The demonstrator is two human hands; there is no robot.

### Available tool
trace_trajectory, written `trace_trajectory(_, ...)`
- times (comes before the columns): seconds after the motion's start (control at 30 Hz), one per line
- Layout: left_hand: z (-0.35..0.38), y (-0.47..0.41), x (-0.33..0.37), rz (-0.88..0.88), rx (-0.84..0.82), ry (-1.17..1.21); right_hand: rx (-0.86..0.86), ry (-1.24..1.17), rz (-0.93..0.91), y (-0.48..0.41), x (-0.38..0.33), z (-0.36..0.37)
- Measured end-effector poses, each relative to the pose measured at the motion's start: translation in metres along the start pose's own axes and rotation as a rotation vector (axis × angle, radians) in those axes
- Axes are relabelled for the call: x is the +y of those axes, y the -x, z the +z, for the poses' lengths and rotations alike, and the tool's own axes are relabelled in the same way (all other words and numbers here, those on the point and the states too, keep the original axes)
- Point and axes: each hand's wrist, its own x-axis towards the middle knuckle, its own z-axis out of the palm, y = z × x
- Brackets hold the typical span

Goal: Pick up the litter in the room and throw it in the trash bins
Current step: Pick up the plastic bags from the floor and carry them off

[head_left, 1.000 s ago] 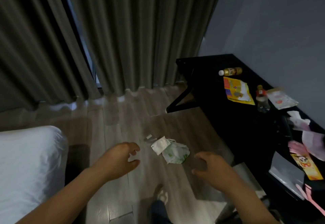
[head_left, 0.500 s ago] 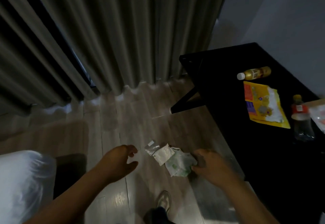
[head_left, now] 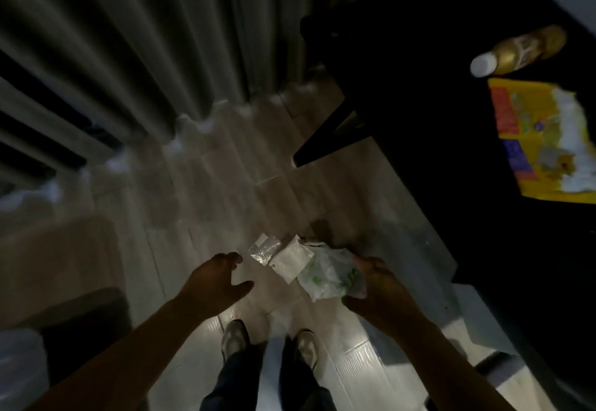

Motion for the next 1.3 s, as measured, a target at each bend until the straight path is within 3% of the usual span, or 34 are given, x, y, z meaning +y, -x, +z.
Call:
trace_trajectory(0.27,0.099,-0.169,-0.057,-0.012,-0.062,-0.101,-0.055,0.094,0.195,-0.123,0.074,0.122)
trace_trajectory(0.4,0.161,-0.247,-0.090,0.000,-0.046,-0.115,-0.069,0.026,0.303,-0.177,0.120,0.192)
trace_trajectory(0.67,0.282,-0.390,-0.159,0.030,0.023,-0.098,0.006,-0.043,0.322,-0.283,0.219,0.332)
trace_trajectory(0.77,0.327,-0.431,-0.177,0.184,0.184,-0.252,0.032,-0.033,0.320,-0.316,0.256,0.379)
trace_trajectory(0.83,0.350,-0.453,-0.185,0.136,0.201,-0.154,0.070,0.003,0.311,-0.333,0.278,0.404)
trace_trajectory(0.93,0.373,-0.482,-0.197,0.035,0.007,-0.109,0.097,0.052,0.291,-0.350,0.302,0.431)
trace_trajectory(1.1,0.388,-0.494,-0.200,0.018,0.058,-0.067,0.082,-0.020,0.250,-0.360,0.312,0.459)
trace_trajectory(1.3,0.393,-0.497,-0.187,-0.054,0.041,-0.093,0.135,0.108,0.254,-0.365,0.308,0.471)
